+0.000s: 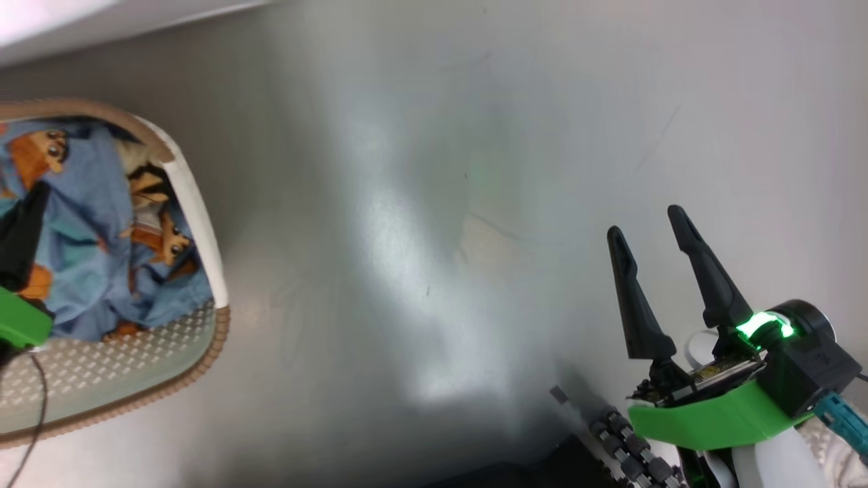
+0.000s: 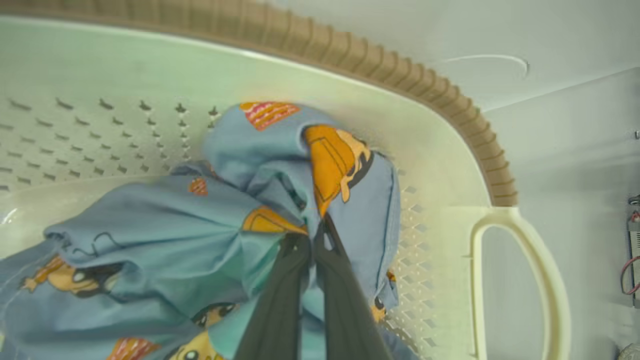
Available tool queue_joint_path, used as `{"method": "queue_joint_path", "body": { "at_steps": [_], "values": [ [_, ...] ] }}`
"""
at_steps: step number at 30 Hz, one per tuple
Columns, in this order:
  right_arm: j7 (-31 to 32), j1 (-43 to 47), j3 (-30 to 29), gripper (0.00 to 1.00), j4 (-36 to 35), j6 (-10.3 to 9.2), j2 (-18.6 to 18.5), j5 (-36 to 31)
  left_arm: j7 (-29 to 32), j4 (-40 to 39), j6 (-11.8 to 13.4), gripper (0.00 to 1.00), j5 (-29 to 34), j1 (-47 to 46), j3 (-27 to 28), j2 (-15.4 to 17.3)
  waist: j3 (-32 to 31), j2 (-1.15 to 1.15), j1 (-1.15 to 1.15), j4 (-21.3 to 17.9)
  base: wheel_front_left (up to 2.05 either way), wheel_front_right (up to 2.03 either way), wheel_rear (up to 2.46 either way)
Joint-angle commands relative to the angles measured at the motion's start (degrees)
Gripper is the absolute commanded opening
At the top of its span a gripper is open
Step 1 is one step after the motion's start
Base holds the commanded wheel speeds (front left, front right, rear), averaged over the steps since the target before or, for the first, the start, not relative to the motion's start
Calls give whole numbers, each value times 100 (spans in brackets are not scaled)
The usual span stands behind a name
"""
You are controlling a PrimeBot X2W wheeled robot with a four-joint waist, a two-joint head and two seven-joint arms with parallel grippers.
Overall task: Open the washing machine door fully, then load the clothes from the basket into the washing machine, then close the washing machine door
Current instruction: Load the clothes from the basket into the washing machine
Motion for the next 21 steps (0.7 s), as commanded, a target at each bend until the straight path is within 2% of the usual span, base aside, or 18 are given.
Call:
{"method": "queue_joint_path", "body": {
  "at_steps": [1,21],
  "values": [
    [-27,89,78,100,-79,35,-37,-23,-65,-75,31,0,82,273,269,197,-298,0,0,180,0,0,0],
    [-27,56,-158,100,573,35,-37,-319,-67,-654,31,0,1523,2148,2566,-1023,-2205,0,0,887,0,0,0]
  ]
}}
